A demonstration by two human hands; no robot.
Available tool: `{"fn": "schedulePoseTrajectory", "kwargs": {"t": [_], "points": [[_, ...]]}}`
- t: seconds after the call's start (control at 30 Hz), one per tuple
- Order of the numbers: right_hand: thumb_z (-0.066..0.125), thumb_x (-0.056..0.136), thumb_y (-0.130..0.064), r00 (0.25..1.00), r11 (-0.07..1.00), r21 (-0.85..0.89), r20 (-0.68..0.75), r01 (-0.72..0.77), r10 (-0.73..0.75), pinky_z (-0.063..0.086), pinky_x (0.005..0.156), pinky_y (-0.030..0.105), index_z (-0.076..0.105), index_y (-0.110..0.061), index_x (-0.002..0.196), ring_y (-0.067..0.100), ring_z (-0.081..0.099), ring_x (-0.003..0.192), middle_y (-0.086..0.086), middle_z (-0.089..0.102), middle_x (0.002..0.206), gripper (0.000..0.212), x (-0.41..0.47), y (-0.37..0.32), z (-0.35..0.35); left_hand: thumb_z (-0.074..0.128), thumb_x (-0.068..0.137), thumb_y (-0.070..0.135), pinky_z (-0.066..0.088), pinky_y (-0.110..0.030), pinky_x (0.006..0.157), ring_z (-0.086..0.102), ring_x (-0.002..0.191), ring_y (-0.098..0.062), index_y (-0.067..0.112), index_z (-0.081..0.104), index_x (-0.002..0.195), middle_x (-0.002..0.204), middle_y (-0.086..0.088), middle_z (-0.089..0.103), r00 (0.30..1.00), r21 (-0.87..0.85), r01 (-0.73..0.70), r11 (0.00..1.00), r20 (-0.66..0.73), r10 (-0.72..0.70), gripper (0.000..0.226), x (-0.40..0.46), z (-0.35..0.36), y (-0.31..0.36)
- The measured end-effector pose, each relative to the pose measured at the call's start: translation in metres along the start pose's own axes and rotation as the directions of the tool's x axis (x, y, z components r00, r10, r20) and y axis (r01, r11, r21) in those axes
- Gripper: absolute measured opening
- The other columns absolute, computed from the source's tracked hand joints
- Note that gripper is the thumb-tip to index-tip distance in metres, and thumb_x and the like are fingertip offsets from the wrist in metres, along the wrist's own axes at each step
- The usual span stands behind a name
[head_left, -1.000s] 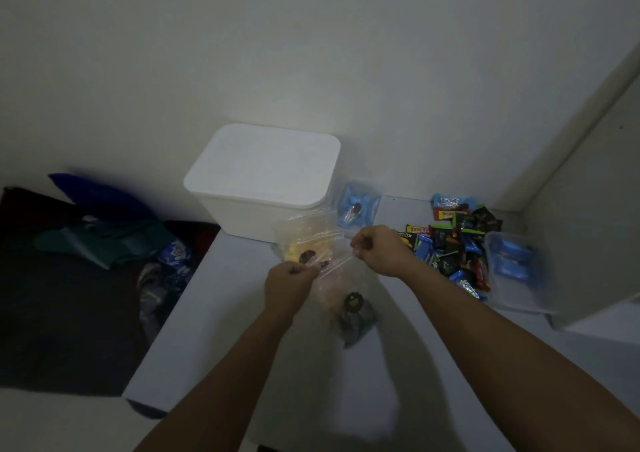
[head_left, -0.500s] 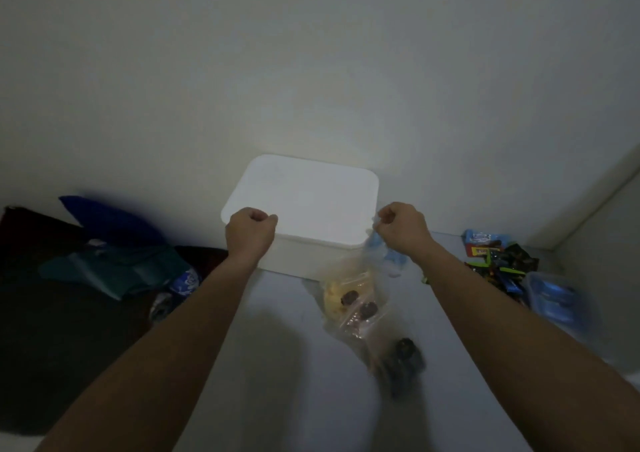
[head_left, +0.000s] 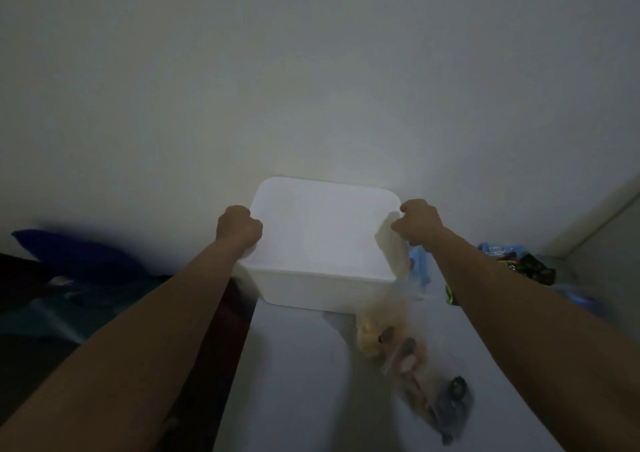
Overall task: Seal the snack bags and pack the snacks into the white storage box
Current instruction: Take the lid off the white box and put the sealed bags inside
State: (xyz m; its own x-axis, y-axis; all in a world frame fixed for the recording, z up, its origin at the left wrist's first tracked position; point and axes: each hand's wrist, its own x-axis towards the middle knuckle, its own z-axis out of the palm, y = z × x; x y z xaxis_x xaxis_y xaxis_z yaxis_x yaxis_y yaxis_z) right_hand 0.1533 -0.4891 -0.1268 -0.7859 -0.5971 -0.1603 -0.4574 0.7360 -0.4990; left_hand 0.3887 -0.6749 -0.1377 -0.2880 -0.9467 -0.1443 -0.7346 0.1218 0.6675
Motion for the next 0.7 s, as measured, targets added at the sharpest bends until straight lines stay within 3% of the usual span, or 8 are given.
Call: {"fn": "schedulePoseTrajectory", "kwargs": {"t": [0.07,0.17,0.27,0.4,0.57,0.7], "points": [[0.060,0.083,-0.014,1.000,1.000,-0.020,-0.008,-0.016,0.015,0.050,0.080,0.027,0.057,-0.002,0.122,0.032,0.061,0.109,0.014,0.058,0.128,0.042,0.004,-0.004,0.001,0.052,0.083,0.000,0.045,-0.035,0.088,0.056,0.115,-0.038,0.001,0.064,0.093,0.123,-0.023,0.060,1.000,0.026,-0.028,0.999,0.005,0.028,0.015,0.008,-0.001,0.000],[0.060,0.080,-0.011,0.998,0.998,-0.022,-0.009,-0.057,0.057,0.049,0.067,0.025,0.061,-0.002,0.115,0.031,0.064,0.095,0.015,0.063,0.119,0.035,0.011,-0.006,0.005,0.052,0.083,0.000,0.047,-0.036,0.086,0.059,0.109,-0.039,0.000,0.064,0.091,0.117,-0.024,0.063,0.999,0.042,-0.040,0.998,0.004,0.040,0.015,0.020,0.000,-0.002],[0.061,0.078,-0.008,0.993,0.994,-0.001,-0.040,-0.108,0.108,0.057,0.078,0.034,0.059,-0.002,0.119,0.033,0.064,0.102,0.015,0.063,0.119,0.042,0.018,-0.008,0.007,0.052,0.078,-0.002,0.045,-0.034,0.067,0.062,0.085,-0.039,-0.003,0.060,0.073,0.094,-0.026,0.067,0.999,0.072,-0.053,0.996,-0.007,0.054,0.010,0.027,-0.003,-0.003],[0.062,0.076,-0.004,0.982,0.985,0.085,-0.099,-0.151,0.160,0.056,0.084,0.036,0.067,-0.001,0.107,0.033,0.064,0.098,0.015,0.067,0.107,0.032,0.020,-0.011,0.003,0.051,0.077,-0.003,0.042,-0.032,0.062,0.062,0.080,-0.038,0.002,0.053,0.060,0.071,-0.018,0.059,0.999,0.057,-0.028,0.998,-0.022,0.029,0.018,0.031,-0.002,-0.007],[0.059,0.077,0.000,0.962,0.957,0.249,-0.187,-0.149,0.199,0.054,0.090,0.043,0.067,0.002,0.105,0.034,0.063,0.098,0.019,0.067,0.110,0.029,0.011,-0.022,-0.013,0.053,0.077,0.002,0.052,-0.038,0.072,0.064,0.084,-0.039,-0.005,0.066,0.085,0.092,-0.022,0.068,0.998,-0.025,0.030,0.999,-0.062,-0.032,0.016,0.025,-0.007,0.002],[0.057,0.078,0.003,0.958,0.949,0.293,-0.220,-0.114,0.183,0.053,0.092,0.046,0.066,0.005,0.105,0.036,0.062,0.101,0.021,0.065,0.112,0.029,-0.003,-0.034,-0.030,0.054,0.074,0.003,0.047,-0.032,0.061,0.063,0.078,-0.040,-0.002,0.060,0.072,0.081,-0.021,0.065,0.995,-0.070,-0.002,0.998,-0.101,-0.005,0.008,0.016,-0.023,0.011]]}}
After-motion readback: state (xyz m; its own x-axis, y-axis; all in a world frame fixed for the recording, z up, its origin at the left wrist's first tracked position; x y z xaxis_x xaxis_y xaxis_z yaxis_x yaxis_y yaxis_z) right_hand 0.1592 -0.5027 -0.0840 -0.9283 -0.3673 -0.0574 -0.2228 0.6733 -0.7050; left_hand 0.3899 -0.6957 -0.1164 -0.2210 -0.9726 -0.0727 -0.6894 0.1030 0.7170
